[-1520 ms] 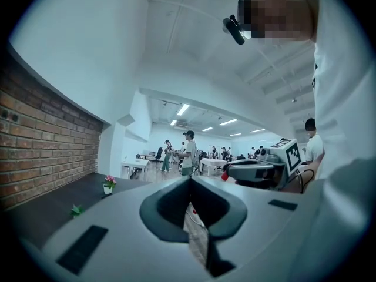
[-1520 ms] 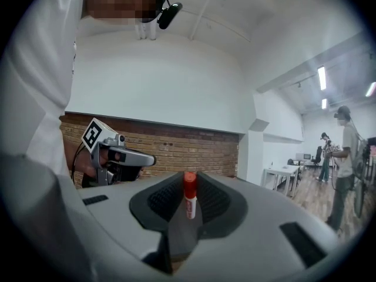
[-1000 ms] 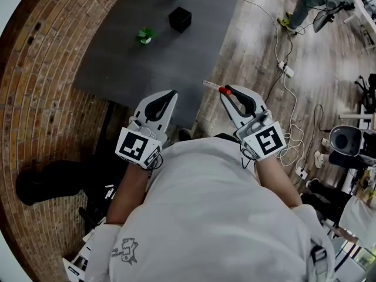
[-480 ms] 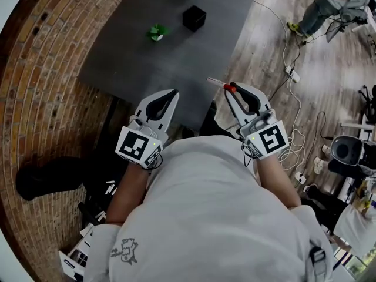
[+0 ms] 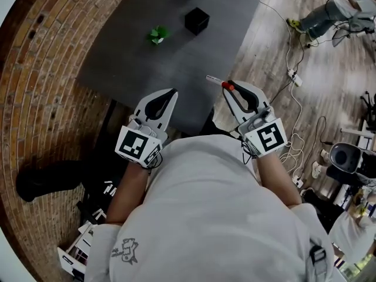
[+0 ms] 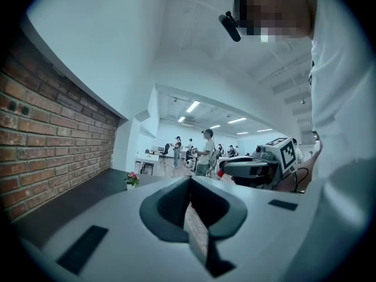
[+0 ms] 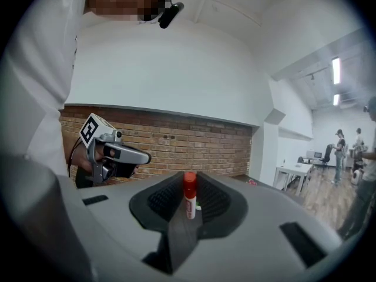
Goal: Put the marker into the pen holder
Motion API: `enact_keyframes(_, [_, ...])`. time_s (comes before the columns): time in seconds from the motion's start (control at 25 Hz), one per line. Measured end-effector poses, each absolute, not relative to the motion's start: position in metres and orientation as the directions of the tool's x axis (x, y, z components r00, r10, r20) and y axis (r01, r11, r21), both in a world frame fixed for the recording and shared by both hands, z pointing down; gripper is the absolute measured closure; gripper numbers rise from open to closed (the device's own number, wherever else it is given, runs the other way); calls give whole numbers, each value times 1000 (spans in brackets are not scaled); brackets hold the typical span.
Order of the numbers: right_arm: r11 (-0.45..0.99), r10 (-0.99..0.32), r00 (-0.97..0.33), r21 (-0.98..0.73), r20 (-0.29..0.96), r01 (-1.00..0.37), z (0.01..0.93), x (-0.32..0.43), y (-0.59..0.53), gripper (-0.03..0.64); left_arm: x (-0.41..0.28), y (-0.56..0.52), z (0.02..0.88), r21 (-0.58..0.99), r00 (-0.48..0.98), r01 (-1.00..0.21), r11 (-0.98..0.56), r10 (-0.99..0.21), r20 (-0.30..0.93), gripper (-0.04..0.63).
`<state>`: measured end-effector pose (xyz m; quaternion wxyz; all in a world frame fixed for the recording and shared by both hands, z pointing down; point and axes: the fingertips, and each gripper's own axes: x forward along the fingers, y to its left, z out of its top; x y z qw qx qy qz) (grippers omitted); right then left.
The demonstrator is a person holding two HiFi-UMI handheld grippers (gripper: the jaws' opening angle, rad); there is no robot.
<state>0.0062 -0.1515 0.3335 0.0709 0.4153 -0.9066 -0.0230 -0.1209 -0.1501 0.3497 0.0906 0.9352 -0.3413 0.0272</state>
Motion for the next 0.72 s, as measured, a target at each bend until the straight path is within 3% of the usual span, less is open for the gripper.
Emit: enact_keyframes(0.72, [710, -701, -693, 67, 170, -701, 367, 46, -259, 546, -76, -242, 384, 198, 729, -684, -702, -659, 184, 584])
